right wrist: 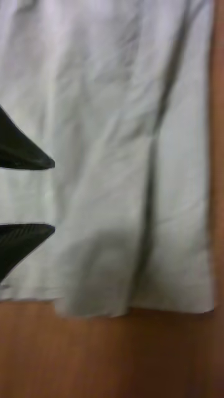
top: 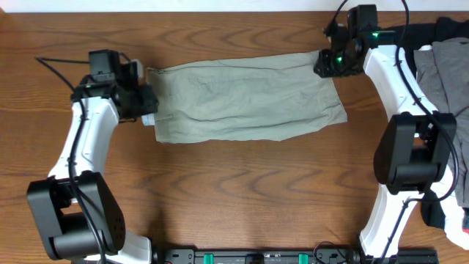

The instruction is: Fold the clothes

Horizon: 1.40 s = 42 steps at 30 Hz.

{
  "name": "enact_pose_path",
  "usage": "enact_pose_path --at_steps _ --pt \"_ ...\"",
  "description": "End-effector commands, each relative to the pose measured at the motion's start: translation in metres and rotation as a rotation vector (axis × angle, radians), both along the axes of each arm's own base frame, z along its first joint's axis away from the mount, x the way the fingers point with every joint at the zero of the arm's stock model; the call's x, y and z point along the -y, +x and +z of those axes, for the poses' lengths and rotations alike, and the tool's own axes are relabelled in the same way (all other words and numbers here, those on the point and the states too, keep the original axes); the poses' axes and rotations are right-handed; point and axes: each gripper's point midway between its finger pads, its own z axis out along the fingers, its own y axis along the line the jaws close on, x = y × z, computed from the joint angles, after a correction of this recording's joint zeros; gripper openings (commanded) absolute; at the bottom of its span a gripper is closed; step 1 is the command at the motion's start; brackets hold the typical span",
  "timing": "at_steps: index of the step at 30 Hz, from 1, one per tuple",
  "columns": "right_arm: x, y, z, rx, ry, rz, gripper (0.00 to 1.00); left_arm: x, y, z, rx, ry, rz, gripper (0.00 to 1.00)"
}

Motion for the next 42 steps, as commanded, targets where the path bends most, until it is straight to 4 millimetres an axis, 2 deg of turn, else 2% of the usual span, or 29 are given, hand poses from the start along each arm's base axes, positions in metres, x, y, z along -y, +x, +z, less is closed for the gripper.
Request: enact_pose_path --at_steps 1,3,4,5,7,11,13,16,22,25,29,33,37,42 --pt "-0.028 -0.004 -0.027 -0.08 0.11 0.004 0.18 0.027 0.007 -0.005 0.013 -0.036 -0.107 0.34" --pt "-0.027 -0.004 -0.045 -0.108 0.073 -0.013 0.17 0.035 0.004 -0.019 -0.028 -0.039 -0.131 0.32" --pt "-0.023 -0.002 -0.055 -0.119 0.054 -0.034 0.4 0.039 0.002 -0.028 -0.053 -0.042 -0.14 0.32" --pt "-0.023 -0.001 -0.059 -0.119 0.053 -0.034 0.45 0.043 0.0 -0.034 -0.073 -0.044 -0.149 0.32" --pt "-0.022 0.006 -0.065 -0.098 0.051 -0.029 0.49 0.048 -0.004 -0.048 -0.111 -0.043 -0.175 0.32" --pt "-0.015 0.024 -0.059 -0.019 0.053 -0.03 0.66 0.053 -0.012 -0.07 -0.181 -0.046 -0.193 0.32" --pt "-0.013 0.028 -0.057 0.001 0.055 -0.035 0.67 0.053 -0.015 -0.079 -0.206 -0.048 -0.192 0.32" --pt "-0.003 0.03 -0.061 0.002 0.003 -0.059 0.61 0.053 -0.018 -0.092 -0.243 -0.052 -0.192 0.31" --pt "0.028 0.037 -0.06 0.048 -0.082 -0.047 0.66 0.053 -0.028 -0.113 -0.311 -0.059 -0.19 0.31" --pt "0.039 0.036 -0.058 0.039 -0.02 -0.059 0.64 0.053 -0.03 -0.116 -0.322 -0.06 -0.192 0.3" --pt "0.04 0.035 -0.044 0.075 0.155 0.023 0.64 0.053 -0.028 -0.116 -0.315 -0.058 -0.193 0.29" --pt "0.057 0.033 -0.037 0.083 0.244 0.002 0.64 0.053 -0.028 -0.116 -0.316 -0.059 -0.192 0.29" --pt "0.049 0.024 -0.032 0.055 0.328 0.021 0.63 0.053 -0.028 -0.116 -0.315 -0.059 -0.192 0.29" --pt "0.031 0.017 -0.037 0.021 0.326 0.053 0.58 0.053 -0.028 -0.116 -0.315 -0.059 -0.192 0.3"
